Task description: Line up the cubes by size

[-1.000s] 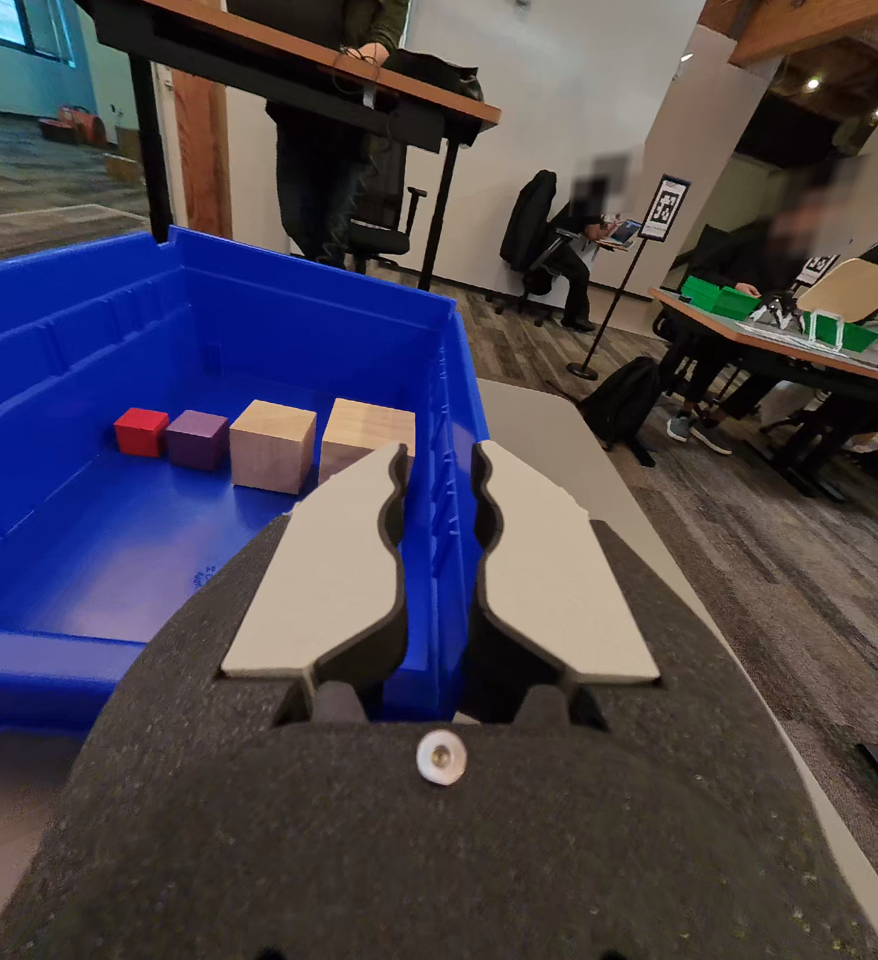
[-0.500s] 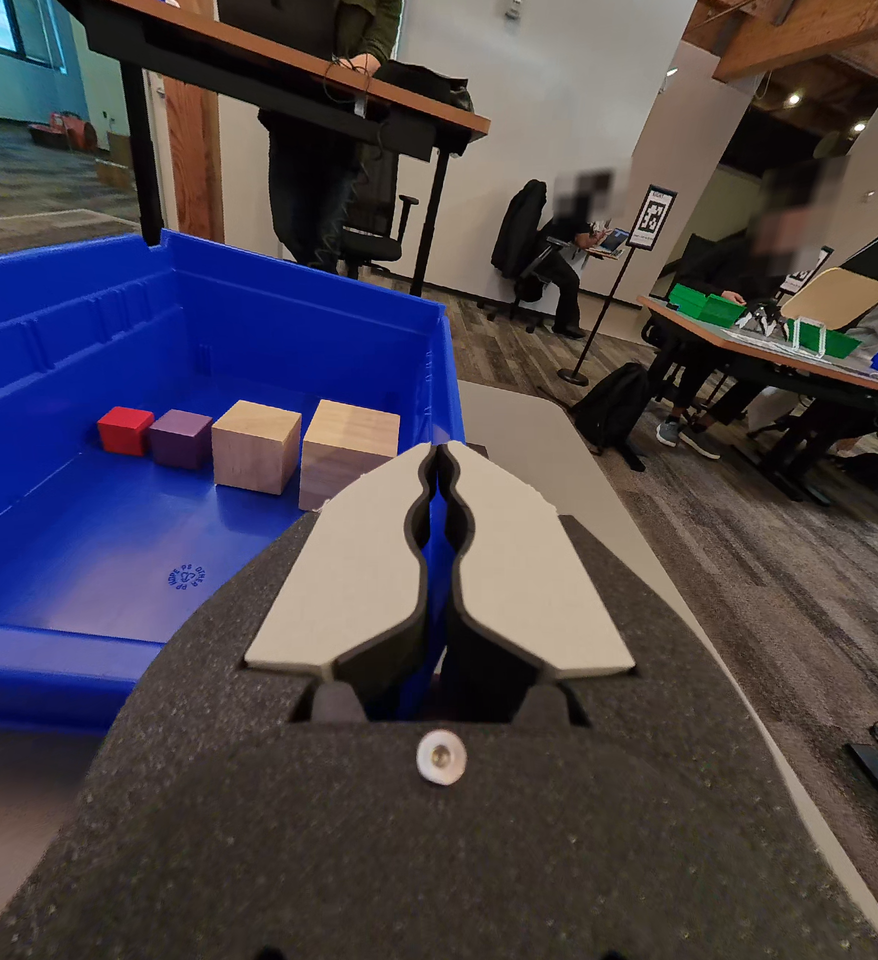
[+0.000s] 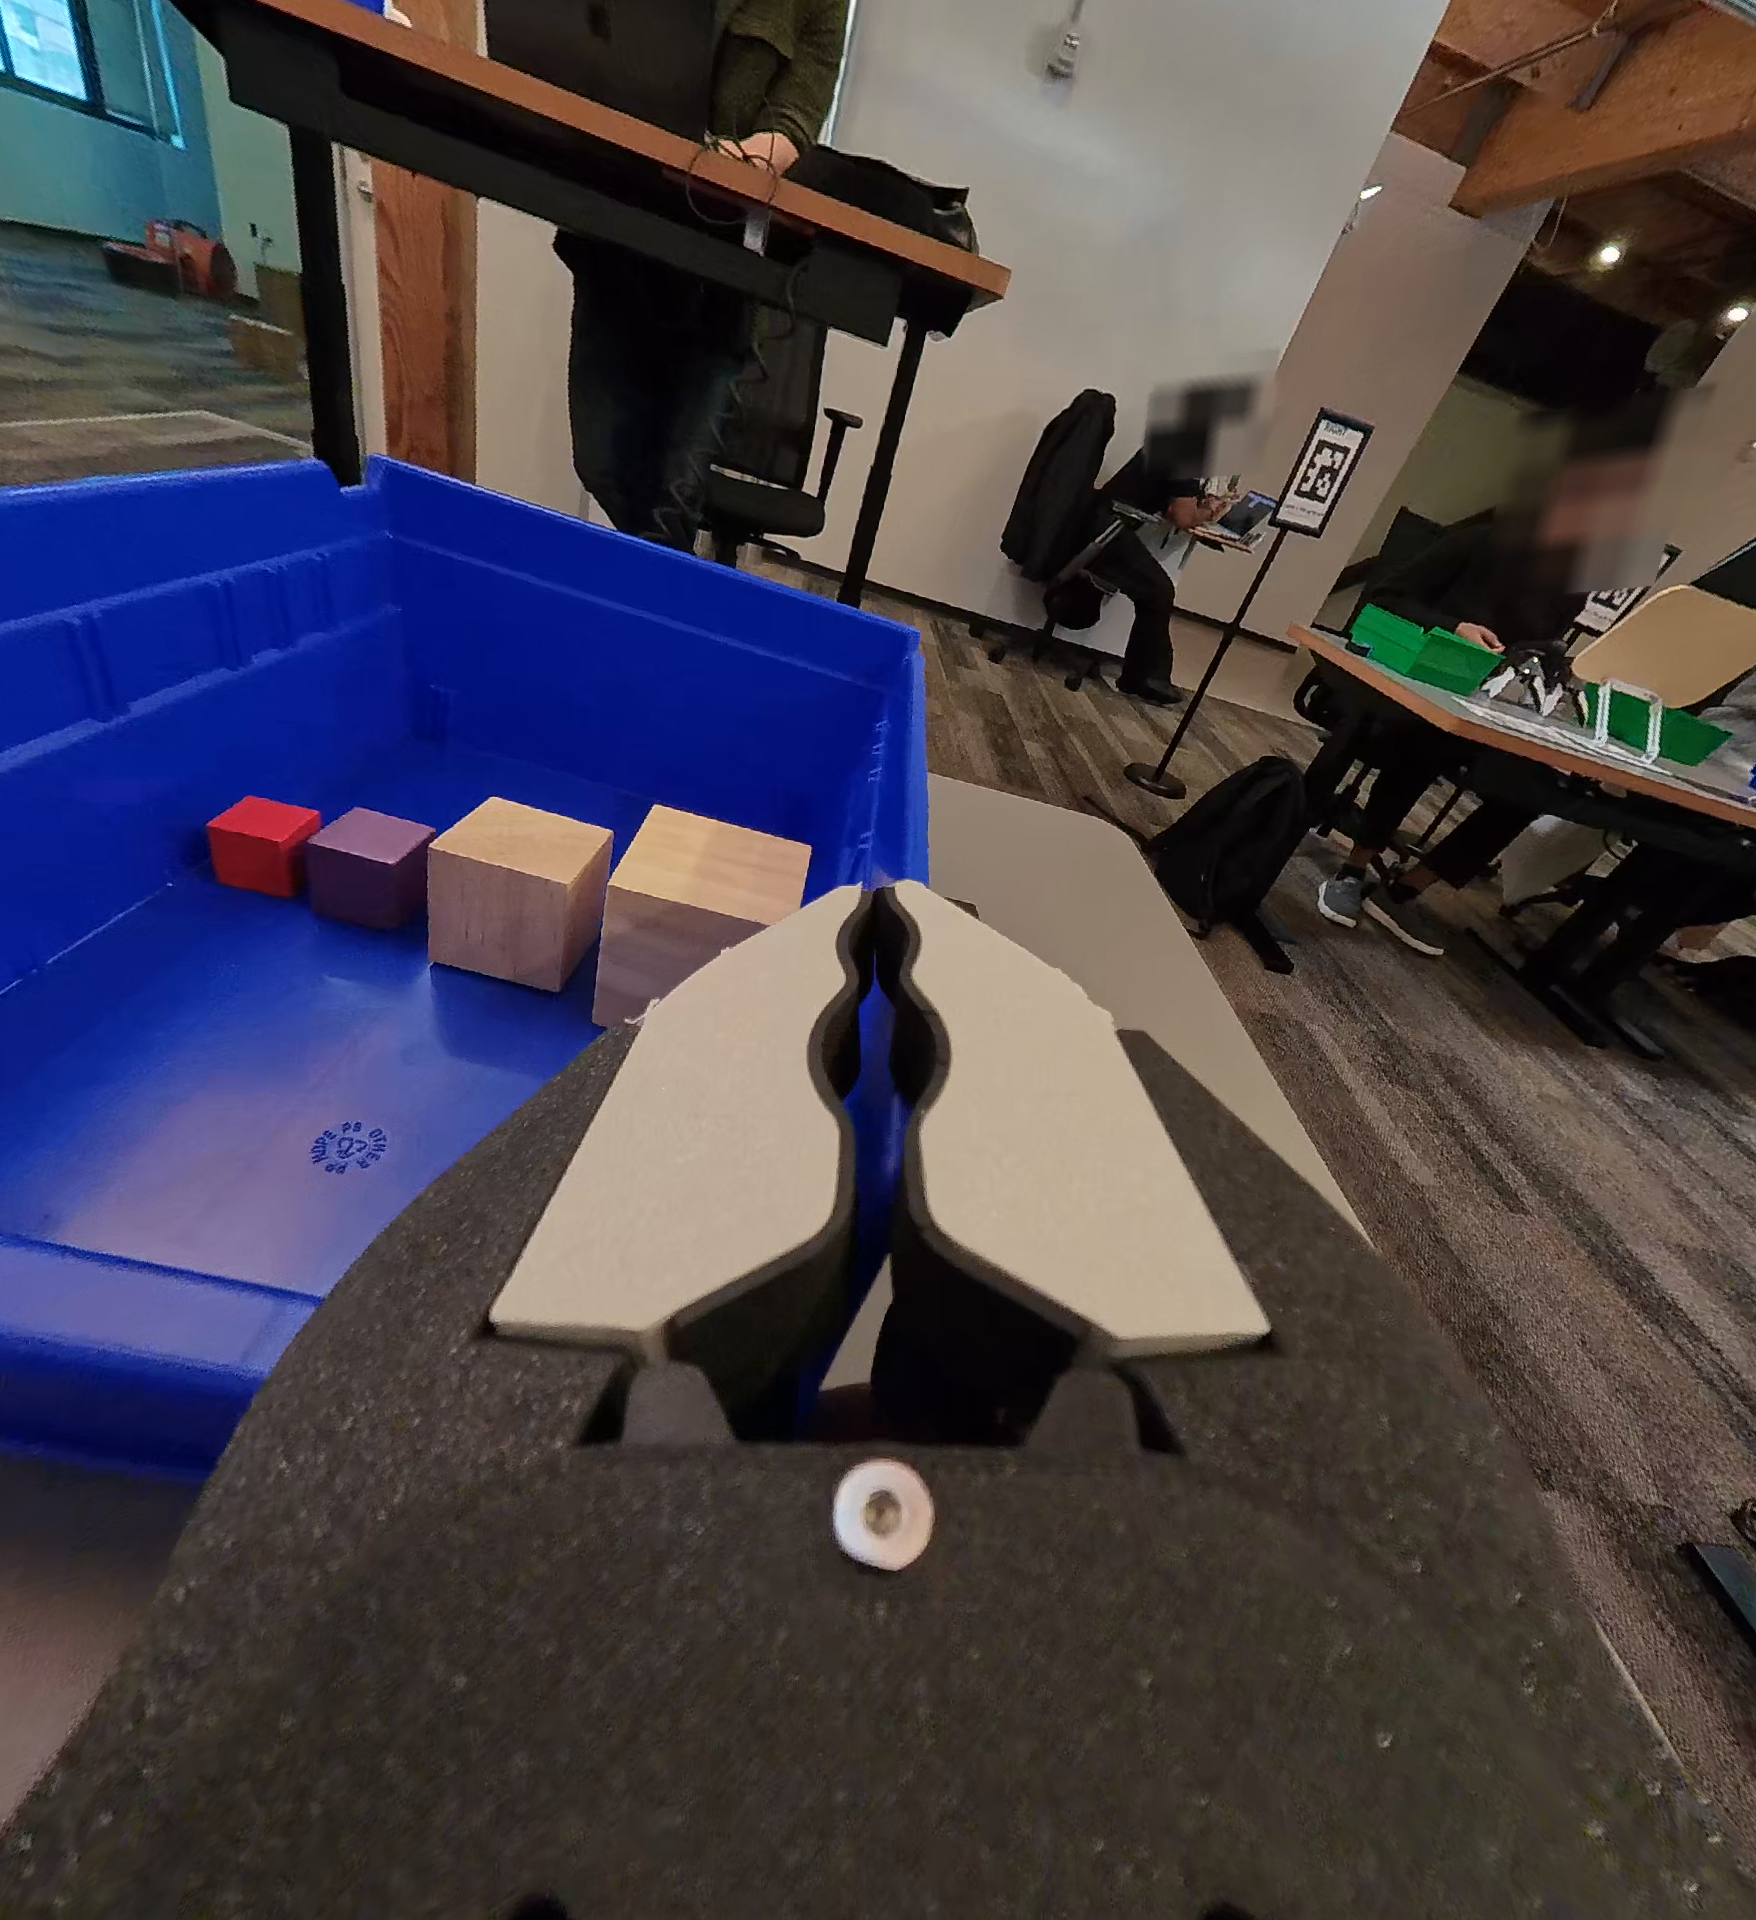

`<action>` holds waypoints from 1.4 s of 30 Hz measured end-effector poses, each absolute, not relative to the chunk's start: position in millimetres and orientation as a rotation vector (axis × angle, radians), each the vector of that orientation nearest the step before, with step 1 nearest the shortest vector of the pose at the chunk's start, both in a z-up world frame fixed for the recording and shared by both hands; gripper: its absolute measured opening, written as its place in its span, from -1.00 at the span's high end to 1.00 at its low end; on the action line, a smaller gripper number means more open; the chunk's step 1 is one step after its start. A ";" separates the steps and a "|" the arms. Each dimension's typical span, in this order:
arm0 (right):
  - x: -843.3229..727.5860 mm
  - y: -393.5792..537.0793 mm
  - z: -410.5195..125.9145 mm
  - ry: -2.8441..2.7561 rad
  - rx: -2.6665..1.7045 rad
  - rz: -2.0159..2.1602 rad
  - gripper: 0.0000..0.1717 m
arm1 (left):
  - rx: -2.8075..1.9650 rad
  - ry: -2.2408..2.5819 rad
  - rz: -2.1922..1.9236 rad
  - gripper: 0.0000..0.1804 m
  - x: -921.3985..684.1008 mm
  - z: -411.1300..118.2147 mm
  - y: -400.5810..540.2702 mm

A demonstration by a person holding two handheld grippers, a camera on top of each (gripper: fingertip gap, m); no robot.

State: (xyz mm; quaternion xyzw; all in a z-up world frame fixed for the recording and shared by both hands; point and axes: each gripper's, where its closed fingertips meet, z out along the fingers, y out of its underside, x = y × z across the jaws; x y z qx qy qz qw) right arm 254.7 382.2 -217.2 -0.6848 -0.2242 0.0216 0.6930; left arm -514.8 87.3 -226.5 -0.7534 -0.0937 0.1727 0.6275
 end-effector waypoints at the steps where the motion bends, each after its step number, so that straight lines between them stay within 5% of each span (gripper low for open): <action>1: 254.8 382.0 -217.1 -0.500 -1.529 0.047 1.00 | -1.731 -0.216 0.394 0.93 -515.1 -227.4 87.0; 10: 256.2 380.3 -216.1 -0.491 -1.532 0.083 1.00 | -1.733 -0.219 0.377 0.93 -514.7 -229.5 88.4; 19: 243.4 366.9 -220.7 -0.533 -1.576 0.106 0.56 | -1.731 -0.222 0.366 0.93 -516.2 -230.6 89.2; 27: 267.7 378.1 -218.9 -0.386 -1.628 -0.013 0.50 | -1.730 -0.227 0.366 0.93 -516.3 -230.4 89.7; 33: 260.6 390.6 -238.9 -0.449 -1.735 0.026 0.87 | -1.730 -0.224 0.364 0.93 -515.4 -230.1 90.8; 42: 257.4 390.6 -238.7 -0.472 -1.735 0.102 0.93 | -1.719 -0.231 0.344 0.94 -514.1 -228.0 92.0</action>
